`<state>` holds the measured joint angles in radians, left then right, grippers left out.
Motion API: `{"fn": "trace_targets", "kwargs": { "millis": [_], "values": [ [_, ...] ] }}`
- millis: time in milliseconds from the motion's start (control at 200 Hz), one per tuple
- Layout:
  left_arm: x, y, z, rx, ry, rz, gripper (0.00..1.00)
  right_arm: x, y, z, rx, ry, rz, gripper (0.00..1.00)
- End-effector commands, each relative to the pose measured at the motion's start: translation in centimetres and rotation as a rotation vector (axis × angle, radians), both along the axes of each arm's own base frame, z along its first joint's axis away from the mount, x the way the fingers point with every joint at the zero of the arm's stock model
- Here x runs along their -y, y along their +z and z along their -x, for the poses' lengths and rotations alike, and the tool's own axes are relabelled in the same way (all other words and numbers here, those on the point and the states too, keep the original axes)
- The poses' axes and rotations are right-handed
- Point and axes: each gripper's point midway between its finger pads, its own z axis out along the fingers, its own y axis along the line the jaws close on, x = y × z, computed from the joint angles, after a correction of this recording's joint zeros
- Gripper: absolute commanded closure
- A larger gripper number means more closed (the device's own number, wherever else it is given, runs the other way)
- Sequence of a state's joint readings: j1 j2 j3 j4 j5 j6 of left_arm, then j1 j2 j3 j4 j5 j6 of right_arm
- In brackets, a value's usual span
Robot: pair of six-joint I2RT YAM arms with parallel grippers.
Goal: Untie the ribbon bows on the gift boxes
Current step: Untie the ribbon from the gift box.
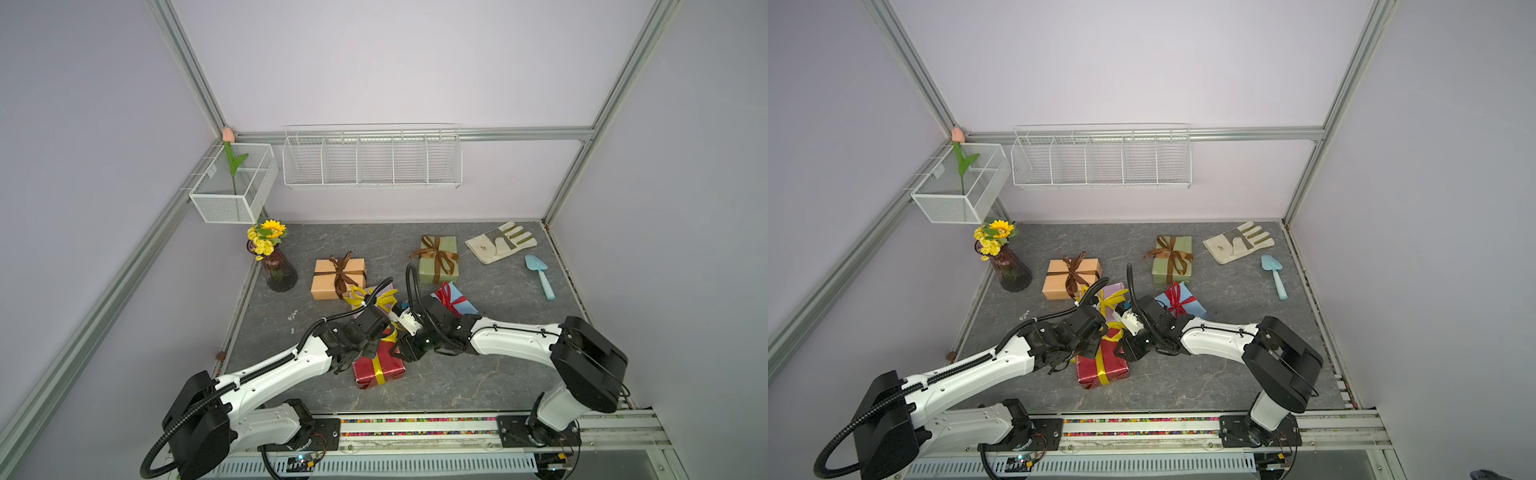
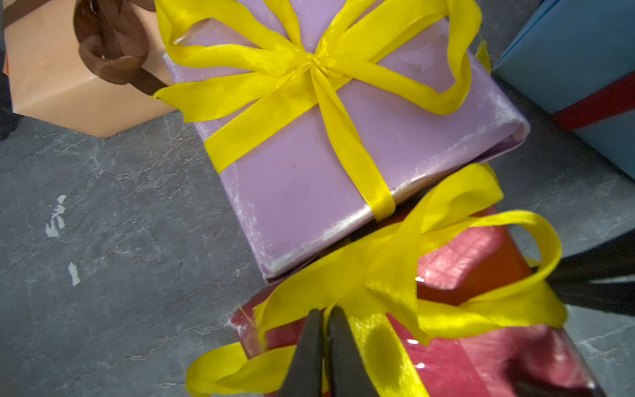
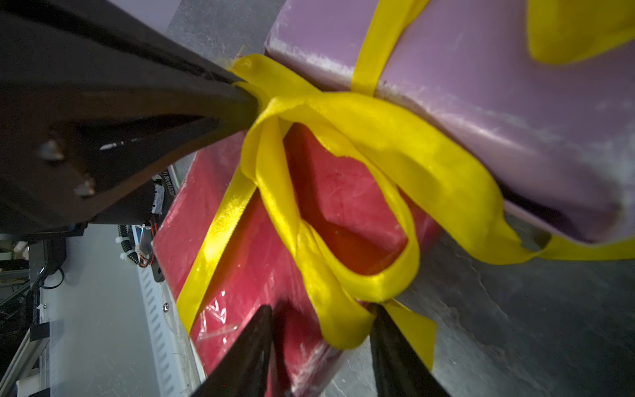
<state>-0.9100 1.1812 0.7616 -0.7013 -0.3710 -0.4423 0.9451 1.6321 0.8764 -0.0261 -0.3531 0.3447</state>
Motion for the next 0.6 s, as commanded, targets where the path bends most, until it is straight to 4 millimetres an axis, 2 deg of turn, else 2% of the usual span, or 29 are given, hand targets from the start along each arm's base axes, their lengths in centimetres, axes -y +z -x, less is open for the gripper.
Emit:
{"fn": "trace_targets", "kwargs": {
  "millis": [0,85,180,375,525,595],
  "values": [
    [-0.7,1.9,-0.5,0.044,0.060,0.000,0.94,0.9,-2.4,0.7,-0.043,-0.010,0.063,0.52],
    [-2.1,2.7,-0.9,0.086,0.133,-0.022,1.00,0.8,-2.4,0.6,-0.045,-0.012,0.063,0.52],
    [-4.0,3.9,-1.3,0.142,0.238,-0.024,1.00,0.8,-2.5,0.5,-0.044,-0.015,0.067,0.52],
    [-7.2,6.1,-1.8,0.266,0.404,0.112,1.00,0.9,-3.0,0.5,-0.051,-0.013,0.075,0.52],
    [-10.5,6.4,-0.7,0.317,0.545,0.205,1.00,0.9,-3.0,0.4,-0.051,-0.018,0.076,0.52],
    [-12.9,6.7,0.0,0.379,0.646,0.218,1.00,0.9,-3.1,0.4,-0.051,-0.018,0.076,0.52]
  ]
}}
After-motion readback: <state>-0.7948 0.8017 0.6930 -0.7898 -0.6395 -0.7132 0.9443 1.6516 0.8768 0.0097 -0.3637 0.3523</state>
